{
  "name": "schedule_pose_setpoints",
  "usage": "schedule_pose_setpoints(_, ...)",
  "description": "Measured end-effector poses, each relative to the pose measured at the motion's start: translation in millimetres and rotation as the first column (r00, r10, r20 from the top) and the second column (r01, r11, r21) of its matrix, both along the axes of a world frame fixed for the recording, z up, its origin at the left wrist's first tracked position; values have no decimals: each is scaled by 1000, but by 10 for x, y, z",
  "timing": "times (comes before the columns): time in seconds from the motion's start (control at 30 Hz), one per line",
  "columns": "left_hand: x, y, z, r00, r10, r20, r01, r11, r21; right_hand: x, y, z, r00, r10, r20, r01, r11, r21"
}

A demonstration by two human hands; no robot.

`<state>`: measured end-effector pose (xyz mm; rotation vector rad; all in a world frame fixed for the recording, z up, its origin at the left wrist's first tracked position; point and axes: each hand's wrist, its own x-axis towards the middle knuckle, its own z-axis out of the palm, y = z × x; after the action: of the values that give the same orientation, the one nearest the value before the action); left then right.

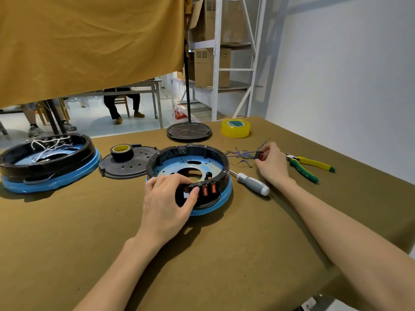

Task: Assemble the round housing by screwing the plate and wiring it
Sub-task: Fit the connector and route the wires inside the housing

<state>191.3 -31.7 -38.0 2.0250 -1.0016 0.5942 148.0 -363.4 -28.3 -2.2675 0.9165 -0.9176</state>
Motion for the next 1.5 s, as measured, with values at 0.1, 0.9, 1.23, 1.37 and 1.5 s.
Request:
schedule_pose_setpoints(0.1, -14, 0, 9, 1000, 4, -16, -4, 1000, 16, -177, 291, 118, 965, 117, 235, -116, 993, -18)
schedule_pose_setpoints(0.9, -290, 224, 459, 867, -461, -191, 383, 861, -335, -701, 1851, 381, 514, 694, 504, -802, 597, -4)
schedule_pose_setpoints(1.23, -291, 253, 407, 852, -439, -284, 354, 884, -306, -667, 1798, 439, 530, 679, 508, -830, 539, 145)
schedule_pose_setpoints(1.37, -268, 265, 402, 816, -463, -346, 365, 877, -311, -614, 1784, 435, 517, 716, 469, -845, 514, 146)
schedule_pose_setpoints(1.5, -164, 318, 389, 833, -419, -362, 349, 905, -245, -521, 1805, 388, 577, 713, 399, -810, 562, 168)
